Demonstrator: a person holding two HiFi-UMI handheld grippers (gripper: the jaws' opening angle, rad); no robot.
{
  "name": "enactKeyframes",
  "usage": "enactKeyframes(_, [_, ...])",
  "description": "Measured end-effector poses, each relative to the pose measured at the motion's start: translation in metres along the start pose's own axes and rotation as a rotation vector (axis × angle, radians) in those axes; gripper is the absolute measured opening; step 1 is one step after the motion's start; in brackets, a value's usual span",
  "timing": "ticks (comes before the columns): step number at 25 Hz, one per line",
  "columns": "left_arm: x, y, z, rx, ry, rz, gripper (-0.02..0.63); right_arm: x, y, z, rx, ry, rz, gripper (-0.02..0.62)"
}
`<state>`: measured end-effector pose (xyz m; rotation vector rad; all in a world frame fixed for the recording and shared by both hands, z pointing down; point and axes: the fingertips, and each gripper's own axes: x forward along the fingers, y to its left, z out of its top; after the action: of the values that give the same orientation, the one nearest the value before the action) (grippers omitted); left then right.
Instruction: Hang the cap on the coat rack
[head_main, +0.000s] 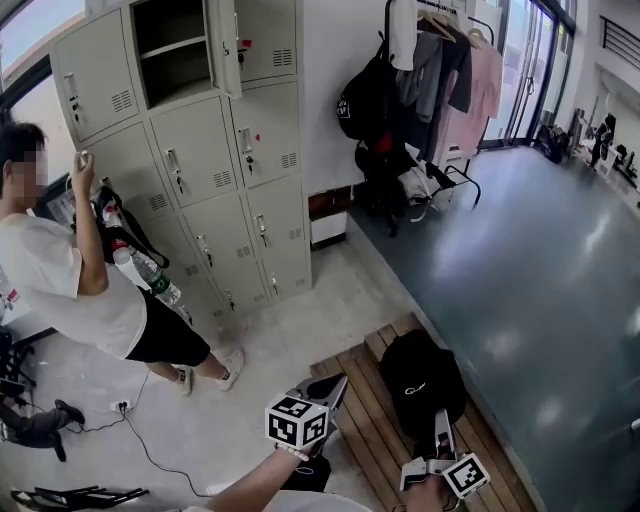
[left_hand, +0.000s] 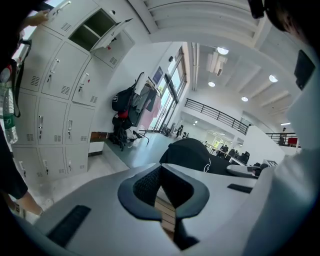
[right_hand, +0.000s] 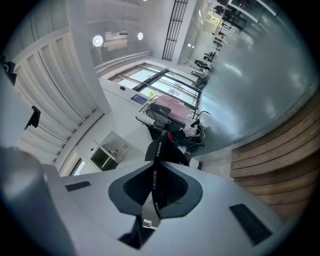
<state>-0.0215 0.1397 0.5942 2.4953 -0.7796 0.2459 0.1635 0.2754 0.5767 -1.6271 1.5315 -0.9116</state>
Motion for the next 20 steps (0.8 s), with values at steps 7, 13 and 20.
enactKeyframes(7, [0.035,0.052,0.029,-0.024,0.021,-0.006,0.003,0.071,0.003,-0.009,0.020,0.015,-0.024,0.018])
enactKeyframes(13, [0.055,0.093,0.050,-0.033,0.019,-0.003,0.003,0.120,0.008,-0.009,0.008,0.011,-0.032,0.018])
enactKeyframes(20, [0.066,0.137,0.078,-0.040,0.015,0.001,0.003,0.172,0.021,-0.017,-0.031,0.019,-0.034,0.018])
